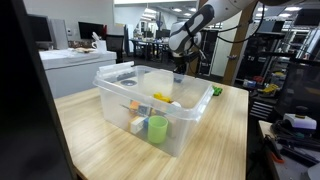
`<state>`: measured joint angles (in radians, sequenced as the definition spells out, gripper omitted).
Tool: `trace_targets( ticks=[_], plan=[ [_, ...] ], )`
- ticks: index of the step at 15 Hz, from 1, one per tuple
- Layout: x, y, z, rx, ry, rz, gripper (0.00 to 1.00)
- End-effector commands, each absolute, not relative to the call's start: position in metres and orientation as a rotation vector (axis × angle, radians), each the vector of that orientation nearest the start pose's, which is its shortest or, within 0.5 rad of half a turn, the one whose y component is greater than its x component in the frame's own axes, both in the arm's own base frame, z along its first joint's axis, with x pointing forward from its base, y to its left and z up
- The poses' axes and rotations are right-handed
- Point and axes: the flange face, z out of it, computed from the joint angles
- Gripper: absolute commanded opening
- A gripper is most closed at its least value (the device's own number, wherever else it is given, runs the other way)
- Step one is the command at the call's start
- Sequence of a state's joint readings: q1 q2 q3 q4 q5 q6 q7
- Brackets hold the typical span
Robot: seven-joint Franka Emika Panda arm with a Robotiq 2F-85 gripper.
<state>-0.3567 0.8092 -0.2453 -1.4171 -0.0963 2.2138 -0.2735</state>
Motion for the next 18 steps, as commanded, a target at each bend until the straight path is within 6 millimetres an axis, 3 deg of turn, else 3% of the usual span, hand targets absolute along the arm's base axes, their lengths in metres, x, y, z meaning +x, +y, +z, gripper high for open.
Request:
trace_targets(
  ticks=[1, 3, 6, 7, 9, 13, 18],
  plan=[
    [0.632, -0.371, 0.270, -3.372, 0.148, 0.075, 0.34],
    [0.656, -0.341, 0.326, -3.368, 0.002, -0.126, 0.34],
    [0.677, -0.285, 0.390, -3.304, -0.177, -0.333, 0.34],
    [0.678, -0.258, 0.412, -3.269, -0.251, -0.390, 0.34],
    [0.675, -0.212, 0.437, -3.192, -0.382, -0.447, 0.34],
    [0.642, -0.126, 0.446, -3.002, -0.653, -0.433, 0.34],
    [0.588, -0.077, 0.423, -2.764, -0.969, -0.306, 0.34]
  ],
)
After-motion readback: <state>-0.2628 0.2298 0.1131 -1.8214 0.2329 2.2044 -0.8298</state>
